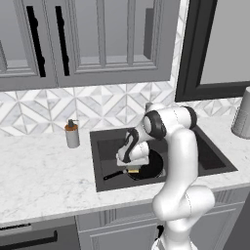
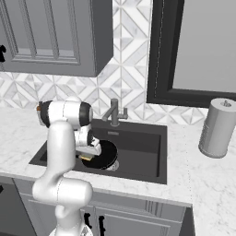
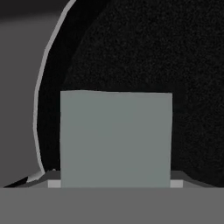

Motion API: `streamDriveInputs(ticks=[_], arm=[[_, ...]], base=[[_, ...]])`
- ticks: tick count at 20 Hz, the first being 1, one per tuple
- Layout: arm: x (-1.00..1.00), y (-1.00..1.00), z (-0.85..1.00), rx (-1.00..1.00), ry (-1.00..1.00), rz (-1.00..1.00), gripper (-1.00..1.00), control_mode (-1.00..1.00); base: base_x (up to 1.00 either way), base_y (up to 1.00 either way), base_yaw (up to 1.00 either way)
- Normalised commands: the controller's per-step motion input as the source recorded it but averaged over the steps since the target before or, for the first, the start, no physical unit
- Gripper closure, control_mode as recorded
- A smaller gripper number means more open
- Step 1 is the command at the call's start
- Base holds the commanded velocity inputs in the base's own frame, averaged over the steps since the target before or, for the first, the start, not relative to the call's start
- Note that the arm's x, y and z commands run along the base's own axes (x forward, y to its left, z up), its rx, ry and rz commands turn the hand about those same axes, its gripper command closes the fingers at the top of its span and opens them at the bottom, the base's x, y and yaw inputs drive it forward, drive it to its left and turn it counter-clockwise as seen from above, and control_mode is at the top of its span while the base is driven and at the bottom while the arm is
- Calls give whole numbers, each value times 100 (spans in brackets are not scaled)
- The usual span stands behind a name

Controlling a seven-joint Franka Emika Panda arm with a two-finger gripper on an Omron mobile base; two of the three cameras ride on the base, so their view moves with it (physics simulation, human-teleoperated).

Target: Pick the pan and sponge and place them into the sink. Then turn on the water.

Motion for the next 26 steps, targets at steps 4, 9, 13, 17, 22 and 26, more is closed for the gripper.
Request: streamDriveInputs(ticks=[4,9,13,17,22,26], arm=[[-9,0,40,0,-2,0,-100,-100],[-24,0,68,0,0,0,-100,-100],[-40,0,96,0,-6,0,-100,-100],[-67,-1,100,0,-11,0,-100,-100],[-61,-20,100,1,0,0,-100,-100],[-78,-52,100,3,0,0,-100,-100]], base=[[0,0,0],[0,0,0],[0,0,0],[0,0,0],[0,0,0],[0,0,0]])
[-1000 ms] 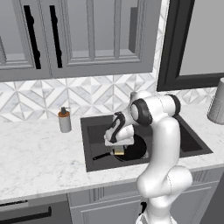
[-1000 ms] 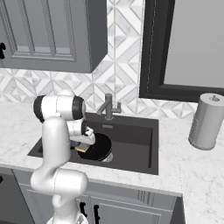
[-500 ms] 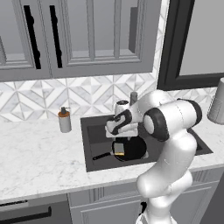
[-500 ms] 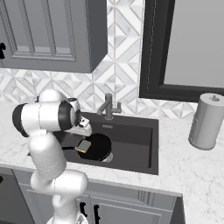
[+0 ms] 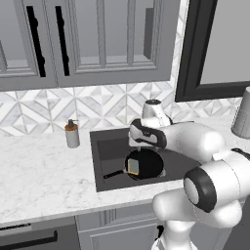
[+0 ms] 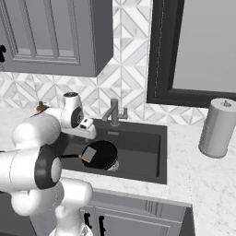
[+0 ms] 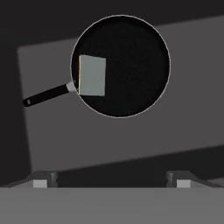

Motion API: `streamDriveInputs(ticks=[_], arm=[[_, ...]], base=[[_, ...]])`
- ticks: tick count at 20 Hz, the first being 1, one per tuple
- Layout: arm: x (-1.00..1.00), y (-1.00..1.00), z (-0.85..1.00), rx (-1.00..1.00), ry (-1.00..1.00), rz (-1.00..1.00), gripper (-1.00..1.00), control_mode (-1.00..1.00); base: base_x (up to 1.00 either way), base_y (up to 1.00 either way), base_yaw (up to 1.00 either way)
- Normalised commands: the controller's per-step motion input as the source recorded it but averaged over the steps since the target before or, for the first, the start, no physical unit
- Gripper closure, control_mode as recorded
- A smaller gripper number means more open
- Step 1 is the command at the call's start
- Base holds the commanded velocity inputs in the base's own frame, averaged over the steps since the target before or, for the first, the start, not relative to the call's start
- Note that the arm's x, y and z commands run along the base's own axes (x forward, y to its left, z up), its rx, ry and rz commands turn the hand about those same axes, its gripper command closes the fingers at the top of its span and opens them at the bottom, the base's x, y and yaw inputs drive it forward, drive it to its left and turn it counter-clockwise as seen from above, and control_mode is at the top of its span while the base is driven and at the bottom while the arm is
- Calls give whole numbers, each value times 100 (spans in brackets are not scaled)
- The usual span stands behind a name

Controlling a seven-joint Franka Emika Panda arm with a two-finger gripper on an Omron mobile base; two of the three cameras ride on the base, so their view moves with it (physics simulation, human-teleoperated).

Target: Pick the pan and sponge and place them into the sink. Then turn on the water.

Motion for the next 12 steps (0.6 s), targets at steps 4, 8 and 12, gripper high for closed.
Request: streamDriveInputs(ticks=[4,8,12], arm=[[-39,-52,61,1,6,0,-100,-100],[0,-60,12,9,7,0,-100,-100],[0,-63,0,16,0,0,-100,-100]], base=[[0,0,0],[0,0,0],[0,0,0]])
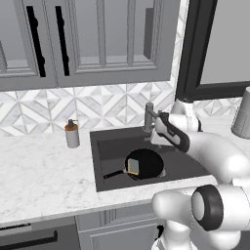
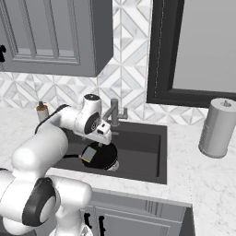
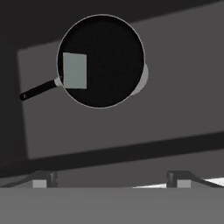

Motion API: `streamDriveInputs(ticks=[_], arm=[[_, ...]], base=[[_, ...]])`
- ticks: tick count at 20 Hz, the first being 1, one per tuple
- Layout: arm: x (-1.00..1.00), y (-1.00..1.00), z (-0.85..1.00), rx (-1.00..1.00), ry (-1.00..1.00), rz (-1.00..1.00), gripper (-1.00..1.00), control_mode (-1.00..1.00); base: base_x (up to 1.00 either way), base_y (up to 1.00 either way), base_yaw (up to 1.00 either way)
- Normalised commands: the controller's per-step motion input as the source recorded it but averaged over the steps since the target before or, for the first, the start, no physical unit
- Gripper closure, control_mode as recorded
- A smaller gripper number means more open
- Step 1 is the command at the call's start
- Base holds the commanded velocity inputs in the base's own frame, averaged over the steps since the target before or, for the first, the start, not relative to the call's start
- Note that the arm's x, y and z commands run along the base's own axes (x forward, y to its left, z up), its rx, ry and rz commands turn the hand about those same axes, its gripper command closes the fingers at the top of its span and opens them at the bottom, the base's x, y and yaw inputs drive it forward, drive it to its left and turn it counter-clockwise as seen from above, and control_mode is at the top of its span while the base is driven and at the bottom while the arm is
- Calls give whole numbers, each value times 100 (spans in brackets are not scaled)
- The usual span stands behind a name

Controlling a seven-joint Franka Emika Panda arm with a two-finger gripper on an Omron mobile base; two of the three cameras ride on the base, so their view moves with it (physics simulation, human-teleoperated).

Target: Pick the pan and sponge and place them into the sink. Then turn on the water.

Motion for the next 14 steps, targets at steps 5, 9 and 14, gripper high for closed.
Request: streamDriveInputs(ticks=[5,9,14], arm=[[0,-61,0,23,0,0,-100,-100],[0,-62,0,29,0,0,-100,-100],[0,-60,0,25,0,0,-100,-100]], base=[[0,0,0],[0,0,0],[0,0,0]])
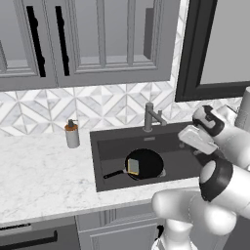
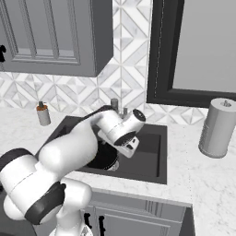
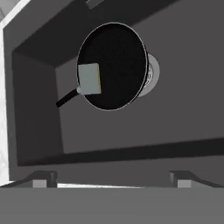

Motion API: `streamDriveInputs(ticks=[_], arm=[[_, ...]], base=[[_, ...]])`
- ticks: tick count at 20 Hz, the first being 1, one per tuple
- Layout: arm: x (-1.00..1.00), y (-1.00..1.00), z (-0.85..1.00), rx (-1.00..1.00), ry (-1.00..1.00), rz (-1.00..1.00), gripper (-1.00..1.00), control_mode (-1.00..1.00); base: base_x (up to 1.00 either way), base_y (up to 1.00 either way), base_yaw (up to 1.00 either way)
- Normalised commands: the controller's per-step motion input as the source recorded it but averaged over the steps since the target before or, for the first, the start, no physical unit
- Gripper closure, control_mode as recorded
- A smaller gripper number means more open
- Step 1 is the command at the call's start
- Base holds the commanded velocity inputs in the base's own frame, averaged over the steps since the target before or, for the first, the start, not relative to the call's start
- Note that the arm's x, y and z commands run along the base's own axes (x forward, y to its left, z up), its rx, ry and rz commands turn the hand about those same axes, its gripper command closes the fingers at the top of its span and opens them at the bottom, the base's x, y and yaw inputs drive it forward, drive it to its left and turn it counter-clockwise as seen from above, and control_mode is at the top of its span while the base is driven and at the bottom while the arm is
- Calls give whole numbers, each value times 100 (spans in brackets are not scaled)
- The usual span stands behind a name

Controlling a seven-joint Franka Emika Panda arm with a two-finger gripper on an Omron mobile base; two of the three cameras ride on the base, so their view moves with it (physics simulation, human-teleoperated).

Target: Pick the pan and sponge and place them into the sink. Then turn on the water.

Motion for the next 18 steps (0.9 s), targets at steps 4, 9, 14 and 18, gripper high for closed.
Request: streamDriveInputs(ticks=[4,9,14,18], arm=[[0,-14,0,4,0,0,-100,-100],[0,0,0,0,0,0,-100,-100],[30,-3,0,14,-1,0,-100,-100],[39,0,0,17,-21,0,-100,-100]], base=[[0,0,0],[0,0,0],[0,0,0],[0,0,0]])
